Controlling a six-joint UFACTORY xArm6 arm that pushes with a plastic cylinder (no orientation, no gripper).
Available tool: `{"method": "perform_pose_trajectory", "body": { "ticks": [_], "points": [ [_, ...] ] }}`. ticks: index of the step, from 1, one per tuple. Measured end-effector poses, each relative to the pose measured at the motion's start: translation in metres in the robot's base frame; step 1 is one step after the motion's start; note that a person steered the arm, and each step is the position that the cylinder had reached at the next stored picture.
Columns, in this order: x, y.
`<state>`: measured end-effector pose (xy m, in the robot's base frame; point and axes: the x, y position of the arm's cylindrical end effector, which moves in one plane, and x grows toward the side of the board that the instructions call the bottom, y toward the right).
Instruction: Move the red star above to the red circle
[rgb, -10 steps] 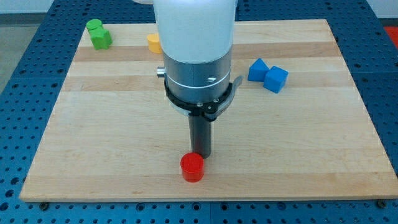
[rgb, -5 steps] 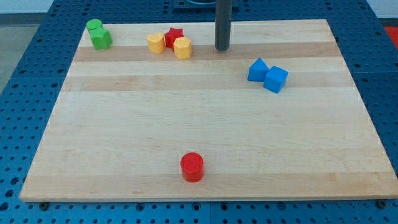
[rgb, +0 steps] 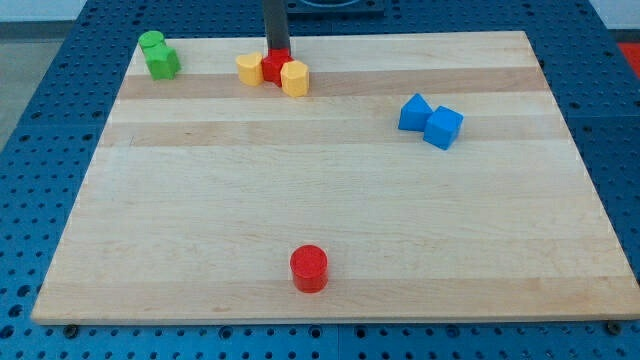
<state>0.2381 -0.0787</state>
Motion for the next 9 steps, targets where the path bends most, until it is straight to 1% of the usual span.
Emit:
{"method": "perform_pose_trajectory", "body": {
  "ticks": [2, 6, 7, 8, 9],
  "points": [
    [0.032, -0.003],
    [0.140, 0.001],
    [0.146, 0.026],
    [0.128, 0.030],
    [0.120, 0.045]
  ]
}}
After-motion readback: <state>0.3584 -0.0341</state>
